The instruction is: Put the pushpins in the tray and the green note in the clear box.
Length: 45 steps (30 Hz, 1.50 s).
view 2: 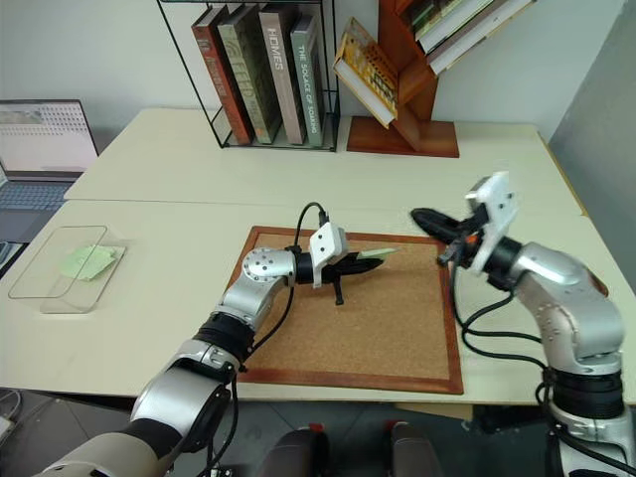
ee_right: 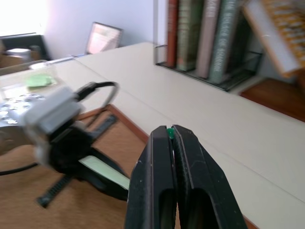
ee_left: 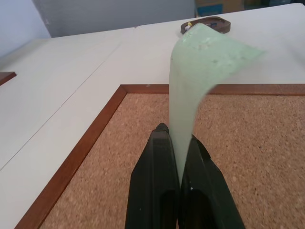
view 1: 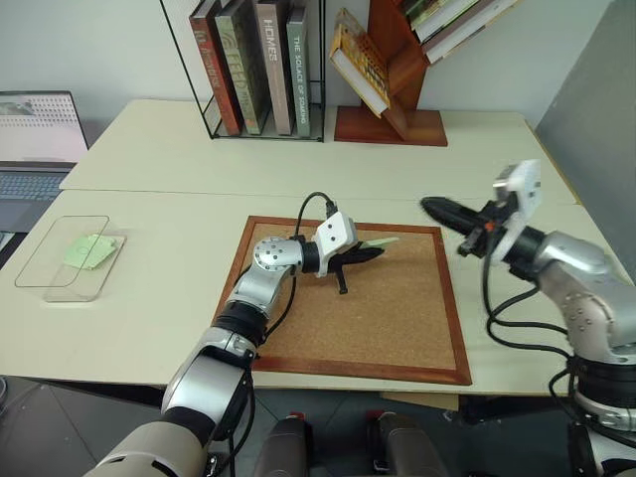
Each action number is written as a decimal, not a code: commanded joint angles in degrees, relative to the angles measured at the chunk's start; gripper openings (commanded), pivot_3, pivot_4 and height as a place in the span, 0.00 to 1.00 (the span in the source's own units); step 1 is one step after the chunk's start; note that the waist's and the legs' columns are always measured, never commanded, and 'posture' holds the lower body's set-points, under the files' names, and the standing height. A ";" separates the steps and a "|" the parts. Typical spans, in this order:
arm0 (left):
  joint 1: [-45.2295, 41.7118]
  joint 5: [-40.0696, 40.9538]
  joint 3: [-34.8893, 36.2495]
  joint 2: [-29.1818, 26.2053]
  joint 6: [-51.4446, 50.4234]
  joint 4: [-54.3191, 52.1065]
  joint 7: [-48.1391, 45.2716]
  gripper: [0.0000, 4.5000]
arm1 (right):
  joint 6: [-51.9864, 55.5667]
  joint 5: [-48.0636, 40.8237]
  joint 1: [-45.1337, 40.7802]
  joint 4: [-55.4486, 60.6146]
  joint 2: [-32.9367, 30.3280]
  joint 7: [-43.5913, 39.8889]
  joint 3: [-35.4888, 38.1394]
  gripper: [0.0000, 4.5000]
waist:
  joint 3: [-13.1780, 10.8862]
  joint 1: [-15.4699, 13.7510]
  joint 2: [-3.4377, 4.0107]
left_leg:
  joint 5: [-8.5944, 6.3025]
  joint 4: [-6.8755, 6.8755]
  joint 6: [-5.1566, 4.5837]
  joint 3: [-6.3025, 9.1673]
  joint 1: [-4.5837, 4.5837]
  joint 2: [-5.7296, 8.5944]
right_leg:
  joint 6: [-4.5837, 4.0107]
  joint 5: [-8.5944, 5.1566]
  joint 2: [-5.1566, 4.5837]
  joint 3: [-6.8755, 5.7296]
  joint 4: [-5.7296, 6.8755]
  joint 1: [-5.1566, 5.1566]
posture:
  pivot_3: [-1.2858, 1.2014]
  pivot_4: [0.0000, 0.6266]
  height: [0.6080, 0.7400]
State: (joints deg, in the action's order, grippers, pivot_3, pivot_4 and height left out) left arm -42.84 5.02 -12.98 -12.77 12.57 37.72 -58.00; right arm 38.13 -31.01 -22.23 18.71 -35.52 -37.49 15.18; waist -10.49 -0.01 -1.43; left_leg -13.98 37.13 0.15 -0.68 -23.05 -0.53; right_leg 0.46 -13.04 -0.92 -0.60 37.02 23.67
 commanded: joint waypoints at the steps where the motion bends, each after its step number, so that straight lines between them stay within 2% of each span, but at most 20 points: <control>1: 1.22 -1.03 0.10 -0.69 -0.16 -5.19 1.23 0.01 | -1.47 3.24 3.16 -3.71 -2.17 4.80 6.54 0.00 | 0.00 -0.03 0.00 | 0.00 0.00 0.00 0.01 0.00 0.00 | 0.00 0.00 0.00 0.00 0.00 0.00 | 0.52 0.24 1.00; 7: 4.40 -1.30 -0.78 -1.15 -3.96 -13.47 1.92 0.01 | -6.34 14.00 11.17 -13.62 -5.92 12.31 9.71 0.00 | 0.03 -0.02 0.05 | 0.00 0.02 0.00 -0.03 0.07 0.01 | 0.01 0.00 0.01 0.05 0.07 -0.03 | 0.52 0.24 1.00; 10: 6.04 -1.54 -1.35 -1.34 -6.13 -17.94 2.19 0.01 | -8.69 17.43 12.56 -18.65 -6.35 14.95 9.32 0.00 | 0.04 0.07 0.07 | 0.00 0.02 0.00 -0.06 0.12 0.00 | 0.01 0.00 0.02 0.06 0.06 -0.08 | 0.52 0.24 1.00; 15: 7.78 -1.92 -2.44 -1.77 -8.66 -22.80 2.54 0.01 | -14.22 22.72 9.83 -28.25 -6.09 19.11 7.09 0.00 | 0.09 0.41 0.15 | 0.01 0.04 -0.01 -0.17 0.21 -0.03 | 0.03 0.02 0.09 0.13 0.14 -0.08 | 0.52 0.24 1.00; 22: 7.55 -2.83 -2.98 -2.13 -8.67 -23.21 3.52 0.01 | -19.09 26.03 2.81 -40.18 -4.65 23.14 4.57 0.00 | 0.13 0.44 0.23 | 0.01 0.10 -0.01 -0.21 0.26 -0.09 | 0.05 0.04 0.22 0.15 0.19 -0.11 | 0.52 0.24 1.00; 24: 7.59 -2.87 -3.09 -2.07 -8.80 -23.41 3.73 0.00 | -19.27 25.90 1.58 -42.47 -4.49 23.24 4.49 0.10 | 0.13 0.37 0.23 | 0.01 0.09 -0.01 -0.20 0.22 -0.08 | 0.05 0.04 0.21 0.17 0.15 -0.11 | 0.52 0.24 1.00; 25: 7.65 -2.90 -3.14 -2.08 -8.84 -23.52 3.81 0.00 | -19.16 25.78 1.10 -43.29 -4.45 23.33 4.49 0.12 | 0.13 0.31 0.23 | 0.01 0.09 -0.01 -0.20 0.21 -0.07 | 0.05 0.04 0.21 0.17 0.14 -0.11 | 0.52 0.24 1.00; 29: 7.97 -2.87 -3.26 -2.19 -9.07 -24.01 4.22 0.00 | -18.30 24.93 -0.09 -45.21 -4.29 23.95 5.23 0.33 | 0.13 0.21 0.23 | 0.01 0.07 -0.01 -0.20 0.15 -0.04 | 0.05 0.04 0.16 0.21 0.05 -0.11 | 0.52 0.24 1.00; 41: 7.77 -2.90 -3.33 -1.78 -8.81 -23.24 4.54 0.00 | -15.39 21.94 -0.08 -43.10 -4.06 24.16 7.20 0.95 | 0.14 0.26 0.24 | 0.01 0.08 -0.01 -0.18 0.19 -0.06 | 0.05 0.04 0.16 0.20 0.12 -0.11 | 0.52 0.24 1.00; 45: 7.57 -2.94 -3.35 -1.52 -8.66 -22.93 4.60 0.00 | -14.39 20.74 -0.06 -42.78 -3.95 23.81 8.02 0.95 | 0.14 0.26 0.24 | 0.01 0.08 -0.01 -0.20 0.18 -0.05 | 0.05 0.04 0.15 0.21 0.11 -0.11 | 0.52 0.24 1.00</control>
State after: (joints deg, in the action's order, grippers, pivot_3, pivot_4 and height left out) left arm -34.35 2.16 -15.99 -14.80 3.05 16.05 -53.97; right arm 23.37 -9.10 -21.44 -26.41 -39.05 -13.70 21.28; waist -10.35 0.25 -1.19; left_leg -13.97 37.22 0.14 -0.88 -22.86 -0.57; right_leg 0.51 -13.00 -0.77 -0.39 37.13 23.56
